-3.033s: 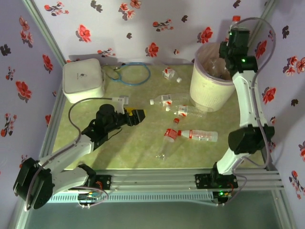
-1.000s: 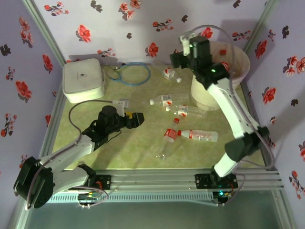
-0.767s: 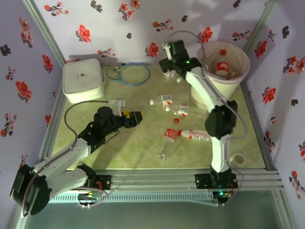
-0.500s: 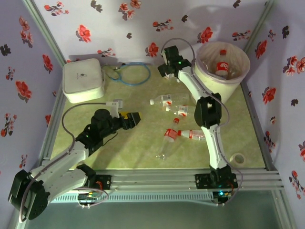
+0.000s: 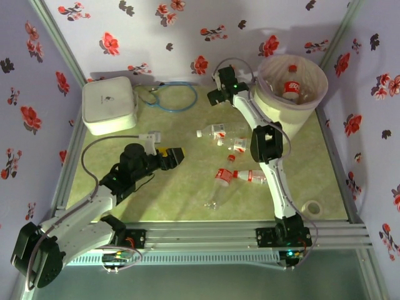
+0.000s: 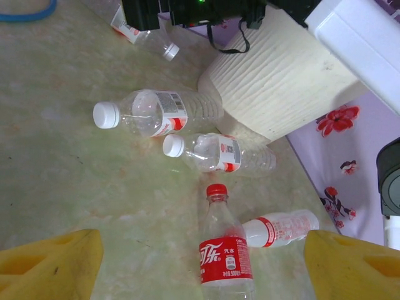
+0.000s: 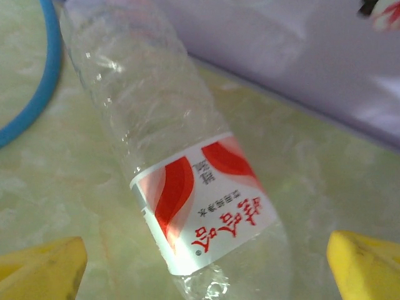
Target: Put the plastic bottles in the bin
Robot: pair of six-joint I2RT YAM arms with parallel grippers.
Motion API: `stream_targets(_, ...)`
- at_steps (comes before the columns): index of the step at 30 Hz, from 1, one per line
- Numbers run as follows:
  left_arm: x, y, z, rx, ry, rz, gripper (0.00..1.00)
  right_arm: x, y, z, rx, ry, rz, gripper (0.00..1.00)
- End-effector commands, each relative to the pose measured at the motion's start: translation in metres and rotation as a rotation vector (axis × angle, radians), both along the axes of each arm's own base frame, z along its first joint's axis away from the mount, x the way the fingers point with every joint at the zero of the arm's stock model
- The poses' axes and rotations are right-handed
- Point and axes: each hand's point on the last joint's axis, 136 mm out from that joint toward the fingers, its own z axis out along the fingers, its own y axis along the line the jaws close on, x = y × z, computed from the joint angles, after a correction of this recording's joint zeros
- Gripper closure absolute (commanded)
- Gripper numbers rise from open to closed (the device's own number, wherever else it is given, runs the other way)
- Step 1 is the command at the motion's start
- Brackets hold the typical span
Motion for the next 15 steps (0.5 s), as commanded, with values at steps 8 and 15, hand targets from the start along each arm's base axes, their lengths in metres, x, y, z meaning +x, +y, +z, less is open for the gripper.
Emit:
stream_targets(8,0.008,-0.001,-0.002,0.012,0.022,0.02,0.16,-0.005,0.006,-0.029,0.108,0.098,0.022,0.05)
stream_targets(15,0.01,-0.003,-0.004,0.013,0.029,0.019,0.16,-0.01,0.007,-0.026,0.083,0.094,0.028,0.24)
